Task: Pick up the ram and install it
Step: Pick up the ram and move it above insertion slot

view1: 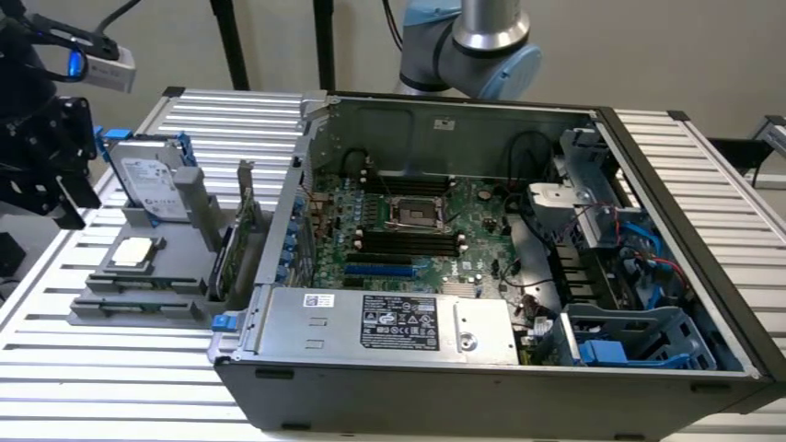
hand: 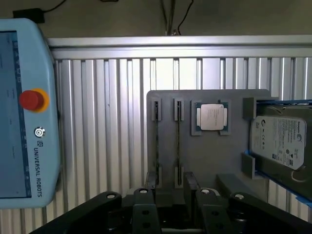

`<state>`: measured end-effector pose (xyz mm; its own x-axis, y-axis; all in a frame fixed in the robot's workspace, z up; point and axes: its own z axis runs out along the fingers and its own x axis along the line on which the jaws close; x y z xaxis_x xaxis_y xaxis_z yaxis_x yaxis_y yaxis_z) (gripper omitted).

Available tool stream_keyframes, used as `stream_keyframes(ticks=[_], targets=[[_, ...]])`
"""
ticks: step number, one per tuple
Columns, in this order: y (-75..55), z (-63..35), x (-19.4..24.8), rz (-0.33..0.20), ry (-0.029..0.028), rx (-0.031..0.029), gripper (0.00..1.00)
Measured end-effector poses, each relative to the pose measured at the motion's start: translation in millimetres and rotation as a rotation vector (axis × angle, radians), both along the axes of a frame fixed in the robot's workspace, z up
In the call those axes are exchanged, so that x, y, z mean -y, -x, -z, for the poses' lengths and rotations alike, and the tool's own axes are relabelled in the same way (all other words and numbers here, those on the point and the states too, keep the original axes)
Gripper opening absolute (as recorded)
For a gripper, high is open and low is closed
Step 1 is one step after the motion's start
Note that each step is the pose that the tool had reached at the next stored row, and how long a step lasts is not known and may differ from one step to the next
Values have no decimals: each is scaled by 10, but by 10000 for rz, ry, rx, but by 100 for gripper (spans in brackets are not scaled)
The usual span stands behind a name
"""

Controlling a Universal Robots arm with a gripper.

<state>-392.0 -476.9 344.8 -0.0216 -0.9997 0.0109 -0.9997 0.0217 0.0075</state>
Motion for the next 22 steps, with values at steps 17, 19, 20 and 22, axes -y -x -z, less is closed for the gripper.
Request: stream_keyframes(ticks=[17, 19, 20, 22], targets=[[-107, 310, 120, -26, 0, 0, 36], [-107, 346, 156, -26, 0, 0, 36], [-108, 364, 173, -27, 0, 0, 36], [-107, 402, 203, -26, -1, 1, 36]])
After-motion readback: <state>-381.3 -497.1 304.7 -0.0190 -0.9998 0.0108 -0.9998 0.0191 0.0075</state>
